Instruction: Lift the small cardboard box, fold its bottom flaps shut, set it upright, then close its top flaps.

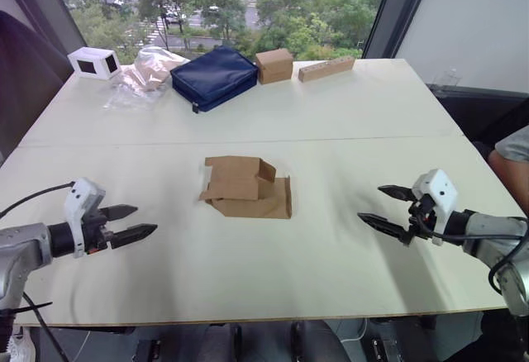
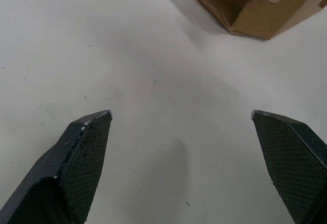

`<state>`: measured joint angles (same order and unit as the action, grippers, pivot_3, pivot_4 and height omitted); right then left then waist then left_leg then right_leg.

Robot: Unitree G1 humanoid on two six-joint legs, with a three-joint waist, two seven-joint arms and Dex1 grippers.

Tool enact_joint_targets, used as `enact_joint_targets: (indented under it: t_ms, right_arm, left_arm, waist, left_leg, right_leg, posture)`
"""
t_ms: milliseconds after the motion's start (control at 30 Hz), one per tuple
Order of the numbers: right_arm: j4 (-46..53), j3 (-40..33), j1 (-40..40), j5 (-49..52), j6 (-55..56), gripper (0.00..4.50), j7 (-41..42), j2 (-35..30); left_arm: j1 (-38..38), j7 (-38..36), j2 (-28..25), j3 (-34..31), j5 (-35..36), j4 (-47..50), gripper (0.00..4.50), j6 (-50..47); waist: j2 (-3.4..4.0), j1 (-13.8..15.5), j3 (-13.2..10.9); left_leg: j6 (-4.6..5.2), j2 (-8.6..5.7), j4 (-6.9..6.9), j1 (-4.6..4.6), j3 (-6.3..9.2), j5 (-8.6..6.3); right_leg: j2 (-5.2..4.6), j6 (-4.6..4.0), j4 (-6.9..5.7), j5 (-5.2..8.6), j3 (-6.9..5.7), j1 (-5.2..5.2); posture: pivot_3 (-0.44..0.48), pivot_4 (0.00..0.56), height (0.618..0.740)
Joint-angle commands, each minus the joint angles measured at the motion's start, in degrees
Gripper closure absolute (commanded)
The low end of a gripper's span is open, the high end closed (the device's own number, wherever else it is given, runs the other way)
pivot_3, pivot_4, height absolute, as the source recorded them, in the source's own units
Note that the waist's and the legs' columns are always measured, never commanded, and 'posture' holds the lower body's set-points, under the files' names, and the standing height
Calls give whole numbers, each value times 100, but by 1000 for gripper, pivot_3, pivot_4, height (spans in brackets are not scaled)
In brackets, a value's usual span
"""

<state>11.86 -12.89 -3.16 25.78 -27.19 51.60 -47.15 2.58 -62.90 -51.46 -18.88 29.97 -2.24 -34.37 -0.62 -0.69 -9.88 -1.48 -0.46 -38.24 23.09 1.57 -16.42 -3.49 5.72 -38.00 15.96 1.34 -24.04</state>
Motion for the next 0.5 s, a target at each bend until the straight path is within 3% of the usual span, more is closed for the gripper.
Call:
enact_joint_targets:
  t_ms: [33, 500]
  right_arm:
    - [40, -45, -62, -17, 104, 34, -16, 27]
    - [29, -157, -148, 179, 130, 34, 37, 160]
  left_arm:
    - [22, 2, -35, -181, 47, -18, 0, 115]
    - [142, 74, -56, -86, -104, -89, 0, 269]
  waist:
    - [0, 0, 0]
    - [0, -1, 0]
  left_leg:
    - [0, 0, 0, 0, 0, 0]
    - [0, 0, 0, 0, 0, 0]
  right_leg:
    - [0, 0, 0, 0, 0, 0]
    - [0, 0, -1, 0, 0, 0]
  posture:
    - [0, 150, 740]
    - [0, 150, 740]
